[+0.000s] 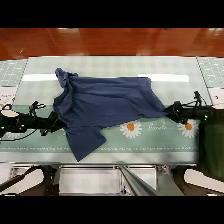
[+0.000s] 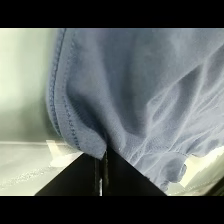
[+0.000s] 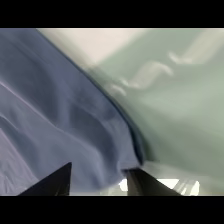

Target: Fold the shirts.

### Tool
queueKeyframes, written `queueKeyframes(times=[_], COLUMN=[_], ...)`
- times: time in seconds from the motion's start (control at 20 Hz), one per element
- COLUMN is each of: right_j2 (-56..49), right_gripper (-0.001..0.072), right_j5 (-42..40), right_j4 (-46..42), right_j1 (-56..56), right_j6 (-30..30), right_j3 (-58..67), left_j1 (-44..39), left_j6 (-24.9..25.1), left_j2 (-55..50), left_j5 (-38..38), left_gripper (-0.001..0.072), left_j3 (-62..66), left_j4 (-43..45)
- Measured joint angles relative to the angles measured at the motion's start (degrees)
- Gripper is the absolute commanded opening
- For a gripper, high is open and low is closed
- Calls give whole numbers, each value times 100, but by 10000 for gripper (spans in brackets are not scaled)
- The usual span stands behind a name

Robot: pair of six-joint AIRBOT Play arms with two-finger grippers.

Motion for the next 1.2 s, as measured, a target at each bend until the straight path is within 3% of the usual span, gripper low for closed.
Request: queueKeyframes(times=[0.05, 0.1, 0.25, 0.4, 0.5, 0.85, 1.05, 1.2], right_j2=[-153, -297, -557, -514, -223, 1298, 2184, 2953], right_gripper=[300, 36, 24, 24, 24, 23, 24, 23], right_j5=[-35, -136, -254, 227, 535, 916, 968, 1021], right_j4=[83, 114, 98, 24, -138, -570, -922, -1515], right_j1=[127, 262, 570, 699, 741, 776, 776, 780], right_j6=[-13, -28, -111, -164, -42, 428, 619, 828], right_j3=[111, 229, 614, 1272, 1910, 5237, 6889, 7477], left_j1=[0, 0, -4, -2, -4, -2, -4, -2], left_j6=[0, 0, 4, 144, 201, 286, 232, 127], left_j2=[0, 0, 7, 195, 511, 1541, 1847, 2323], left_j5=[2, 4, 31, 136, -149, -216, -195, -190], left_gripper=[18, 18, 18, 18, 17, 17, 17, 17], left_j3=[0, 0, 50, 457, 1040, 4739, 6846, 7825], left_j4=[4, 7, 33, 192, -249, -1309, -1388, -925])
